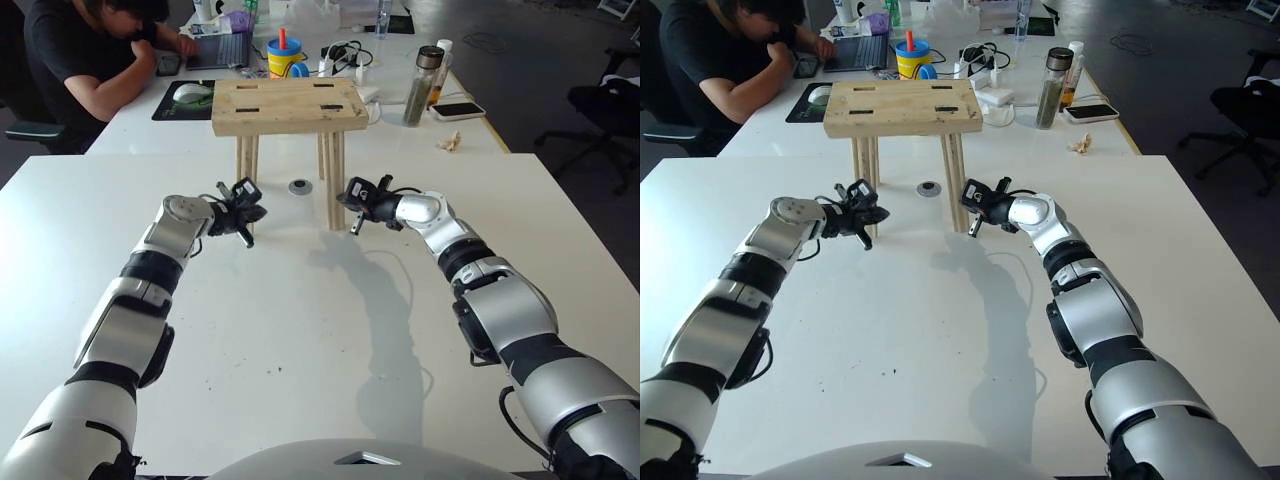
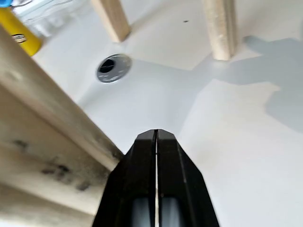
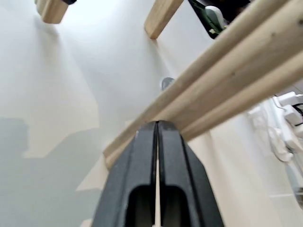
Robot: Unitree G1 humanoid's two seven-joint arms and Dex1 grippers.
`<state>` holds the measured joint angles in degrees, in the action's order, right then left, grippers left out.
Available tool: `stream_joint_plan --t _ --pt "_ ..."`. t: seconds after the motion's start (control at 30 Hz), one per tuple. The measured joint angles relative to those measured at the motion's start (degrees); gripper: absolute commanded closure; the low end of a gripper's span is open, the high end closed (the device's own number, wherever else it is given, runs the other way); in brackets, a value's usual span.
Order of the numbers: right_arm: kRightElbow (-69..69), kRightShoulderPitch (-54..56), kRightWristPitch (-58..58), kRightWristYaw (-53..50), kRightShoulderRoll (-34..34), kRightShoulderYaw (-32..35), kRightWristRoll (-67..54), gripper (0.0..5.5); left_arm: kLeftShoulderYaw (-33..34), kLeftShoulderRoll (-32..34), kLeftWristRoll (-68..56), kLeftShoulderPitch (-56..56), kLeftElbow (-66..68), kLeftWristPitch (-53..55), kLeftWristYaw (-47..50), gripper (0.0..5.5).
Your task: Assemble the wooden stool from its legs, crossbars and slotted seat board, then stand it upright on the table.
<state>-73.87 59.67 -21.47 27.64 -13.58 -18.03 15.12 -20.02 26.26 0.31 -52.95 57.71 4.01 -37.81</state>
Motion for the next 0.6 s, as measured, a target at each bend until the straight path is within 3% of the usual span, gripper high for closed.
stream_joint_plan --t 0.13,0.2,0.4,0.6 --pt "-2.98 4.65 4.22 -18.46 4.51 -1.63 6.1 5.49 0.06 -1.64 7.69 -9.39 15.81 -5.8 17.28 5.49" --pt "-3.23 6.97 5.37 -22.67 6.82 -1.75 7.48 5.49 0.84 -1.29 9.94 -11.91 18.39 -6.63 21.65 5.49" --pt "-3.36 5.78 5.95 -23.67 9.02 1.2 6.7 5.49 6.41 -3.08 9.23 -10.14 19.96 -8.74 15.23 5.49" --pt "-1.0 -2.63 3.04 -17.61 6.82 11.59 -3.58 5.49 14.89 -8.9 0.92 4.43 12.17 -17.14 9.92 5.49"
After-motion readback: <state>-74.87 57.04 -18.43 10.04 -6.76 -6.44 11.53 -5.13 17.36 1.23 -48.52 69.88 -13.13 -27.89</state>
